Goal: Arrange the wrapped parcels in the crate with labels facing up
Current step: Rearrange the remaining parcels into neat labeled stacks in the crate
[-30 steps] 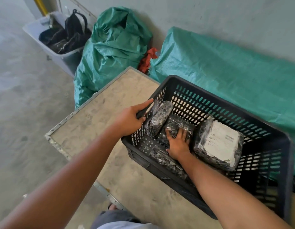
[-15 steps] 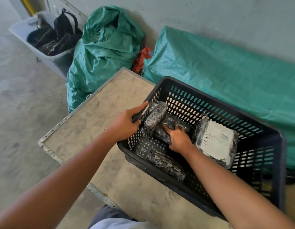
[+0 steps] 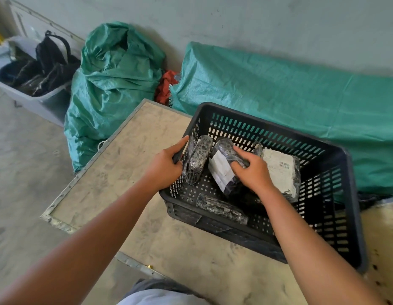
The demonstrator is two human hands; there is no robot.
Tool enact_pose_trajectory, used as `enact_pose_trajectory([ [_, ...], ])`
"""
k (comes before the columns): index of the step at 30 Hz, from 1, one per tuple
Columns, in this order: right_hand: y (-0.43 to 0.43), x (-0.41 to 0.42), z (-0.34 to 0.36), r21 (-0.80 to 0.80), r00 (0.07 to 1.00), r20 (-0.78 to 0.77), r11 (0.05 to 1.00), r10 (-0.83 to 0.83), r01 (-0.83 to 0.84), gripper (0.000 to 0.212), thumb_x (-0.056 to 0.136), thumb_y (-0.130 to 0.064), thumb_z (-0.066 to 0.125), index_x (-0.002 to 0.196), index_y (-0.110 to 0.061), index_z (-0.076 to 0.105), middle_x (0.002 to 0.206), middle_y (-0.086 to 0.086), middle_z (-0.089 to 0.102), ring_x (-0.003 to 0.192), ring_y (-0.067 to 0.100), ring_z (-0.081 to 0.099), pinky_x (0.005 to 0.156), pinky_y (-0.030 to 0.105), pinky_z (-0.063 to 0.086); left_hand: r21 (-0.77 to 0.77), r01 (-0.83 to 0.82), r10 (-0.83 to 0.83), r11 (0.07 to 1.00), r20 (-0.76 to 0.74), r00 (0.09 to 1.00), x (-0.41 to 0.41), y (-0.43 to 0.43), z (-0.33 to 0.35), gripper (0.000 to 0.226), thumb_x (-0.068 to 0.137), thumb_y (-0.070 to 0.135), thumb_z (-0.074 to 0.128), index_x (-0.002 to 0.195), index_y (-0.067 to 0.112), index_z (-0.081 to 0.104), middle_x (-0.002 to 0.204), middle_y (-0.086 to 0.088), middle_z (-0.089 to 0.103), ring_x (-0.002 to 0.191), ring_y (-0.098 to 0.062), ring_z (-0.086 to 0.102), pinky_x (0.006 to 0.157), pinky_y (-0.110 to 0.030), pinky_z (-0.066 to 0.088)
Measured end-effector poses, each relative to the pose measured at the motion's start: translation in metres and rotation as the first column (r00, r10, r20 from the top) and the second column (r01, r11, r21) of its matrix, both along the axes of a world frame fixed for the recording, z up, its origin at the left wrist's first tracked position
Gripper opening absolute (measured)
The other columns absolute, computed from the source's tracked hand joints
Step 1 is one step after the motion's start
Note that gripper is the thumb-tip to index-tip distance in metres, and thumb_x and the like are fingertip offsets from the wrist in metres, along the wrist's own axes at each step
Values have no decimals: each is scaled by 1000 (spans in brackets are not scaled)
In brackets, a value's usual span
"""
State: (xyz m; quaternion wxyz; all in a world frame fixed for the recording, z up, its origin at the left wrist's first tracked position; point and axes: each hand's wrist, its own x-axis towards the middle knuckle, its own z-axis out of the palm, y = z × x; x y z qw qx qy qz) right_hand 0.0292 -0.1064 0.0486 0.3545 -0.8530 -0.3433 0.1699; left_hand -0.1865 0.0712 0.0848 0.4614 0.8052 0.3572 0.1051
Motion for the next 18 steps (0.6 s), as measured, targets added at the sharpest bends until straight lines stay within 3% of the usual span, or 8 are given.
enact_pose_trajectory([
  [3, -9, 7, 16, 103, 990, -122, 991, -73, 85, 50, 91, -32, 67, 138, -47, 58, 121, -20, 61, 68, -5, 66, 56, 12, 53, -11, 2, -2, 1000, 14, 1000, 0, 0, 1, 78, 91, 2, 45, 151, 51, 38, 107, 5, 71, 47, 1, 58, 40, -10, 38],
  [6, -19, 9, 30, 150, 968, -203, 972, -147, 179, 50, 95, -24, 64, 142, -41, 58, 146, -13, 54, 101, -11, 61, 72, 2, 42, 12, 12, -12, 1000, 6, 1000, 0, 1, 1, 77, 91, 5, 47, 152, 51, 37, 125, 7, 68, 62, 5, 61, 51, -13, 51],
  [8, -28, 8, 41, 176, 948, -272, 960, -164, 216, 52, 96, -21, 61, 143, -41, 56, 140, -8, 60, 67, -9, 61, 55, 6, 42, 26, 8, -8, 1000, 6, 1000, 1, 1, -1, 77, 91, 4, 47, 152, 49, 38, 126, 6, 69, 64, 3, 61, 46, -8, 43],
  [10, -42, 7, 54, 204, 944, -304, 960, -127, 194, 53, 97, -21, 58, 140, -50, 54, 110, -18, 67, 38, -1, 39, 40, 13, 37, 48, -6, 5, 999, 17, 1000, 1, -1, 2, 76, 91, 1, 50, 153, 43, 40, 127, 3, 69, 63, 0, 61, 48, -6, 41],
  [12, -59, 11, 67, 217, 955, -286, 965, -80, 146, 51, 99, -25, 57, 131, -64, 55, 76, -21, 66, 39, 7, 28, 41, 21, 34, 189, -8, 6, 982, 8, 1000, -1, -6, 6, 70, 93, 4, 56, 155, 34, 41, 142, -5, 60, 98, -13, 67, 76, -17, 52],
  [14, -73, 14, 85, 225, 960, -279, 970, -30, 95, 46, 100, -27, 57, 127, -65, 59, 79, 11, 71, 42, 21, 36, 49, 28, 43, 409, 40, -36, 911, -19, 999, -3, -14, 10, 63, 95, 9, 62, 153, 29, 45, 159, -11, 40, 140, -33, 44, 109, -43, 44],
  [16, -84, 19, 99, 262, 965, -261, 963, 4, 67, 42, 99, -25, 60, 122, -60, 65, 113, 4, 75, 78, 29, 68, 80, 30, 56, 487, 90, -159, 869, 102, 982, -2, -25, 19, 52, 94, 10, 69, 143, 27, 59, 161, -13, 35, 151, -33, 25, 118, -51, 31],
  [18, -92, 20, 114, 280, 963, -268, 959, 34, 44, 39, 93, -26, 62, 116, -56, 71, 125, -28, 67, 115, 0, 62, 103, 25, 48, 395, 123, -243, 910, 269, 932, 5, -38, 34, 38, 93, 15, 73, 127, 31, 72, 161, -7, 35, 146, -4, 30, 116, -31, 33],
])
